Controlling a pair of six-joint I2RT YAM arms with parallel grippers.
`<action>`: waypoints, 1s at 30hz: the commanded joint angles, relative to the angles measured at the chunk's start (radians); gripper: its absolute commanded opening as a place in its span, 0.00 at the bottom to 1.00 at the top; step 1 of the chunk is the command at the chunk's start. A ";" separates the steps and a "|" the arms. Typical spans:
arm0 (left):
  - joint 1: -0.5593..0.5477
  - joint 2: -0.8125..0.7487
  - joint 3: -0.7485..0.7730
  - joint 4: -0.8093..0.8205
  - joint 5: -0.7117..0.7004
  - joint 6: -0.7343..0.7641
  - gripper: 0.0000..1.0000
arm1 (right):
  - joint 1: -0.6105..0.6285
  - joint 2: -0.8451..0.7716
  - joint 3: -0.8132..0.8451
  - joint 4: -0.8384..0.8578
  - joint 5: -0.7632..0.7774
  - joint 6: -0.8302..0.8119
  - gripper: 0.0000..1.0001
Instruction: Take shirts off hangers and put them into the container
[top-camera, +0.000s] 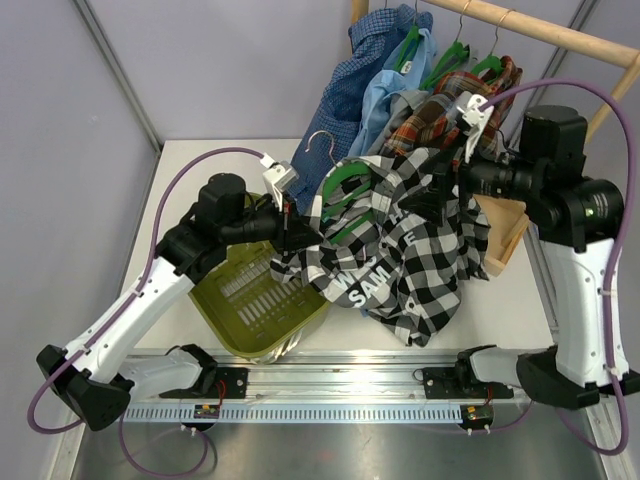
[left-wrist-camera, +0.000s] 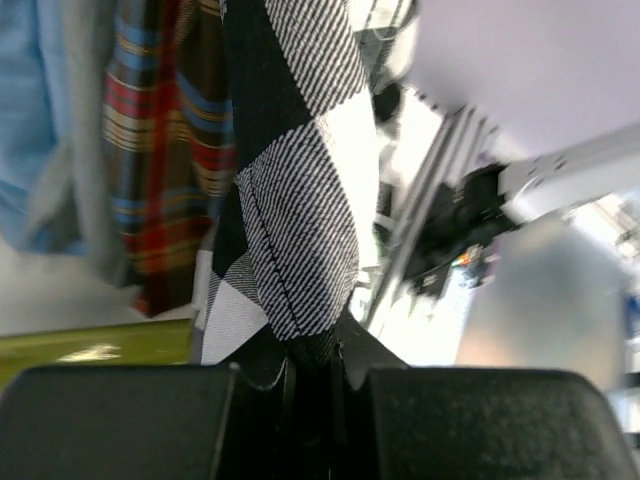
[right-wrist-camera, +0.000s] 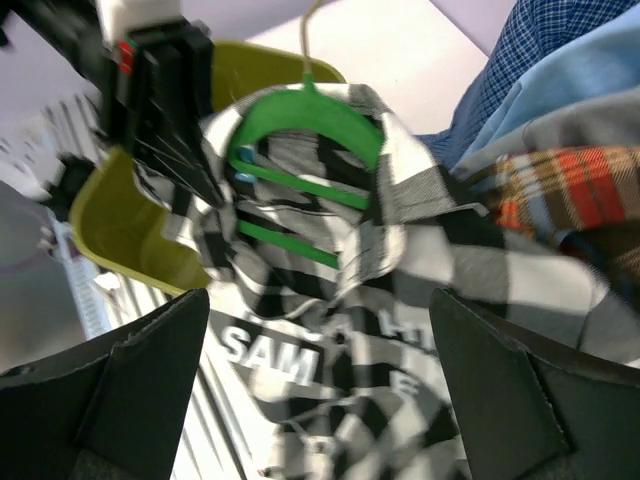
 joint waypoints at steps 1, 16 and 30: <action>0.006 -0.040 0.004 0.179 0.041 -0.241 0.00 | 0.006 -0.080 -0.054 0.072 -0.002 0.281 0.97; -0.008 -0.120 -0.056 0.242 0.121 -0.300 0.00 | 0.097 -0.088 -0.361 0.376 0.204 0.627 0.72; -0.101 -0.059 0.018 -0.046 -0.037 0.053 0.00 | 0.264 0.035 -0.031 0.419 -0.075 0.503 0.00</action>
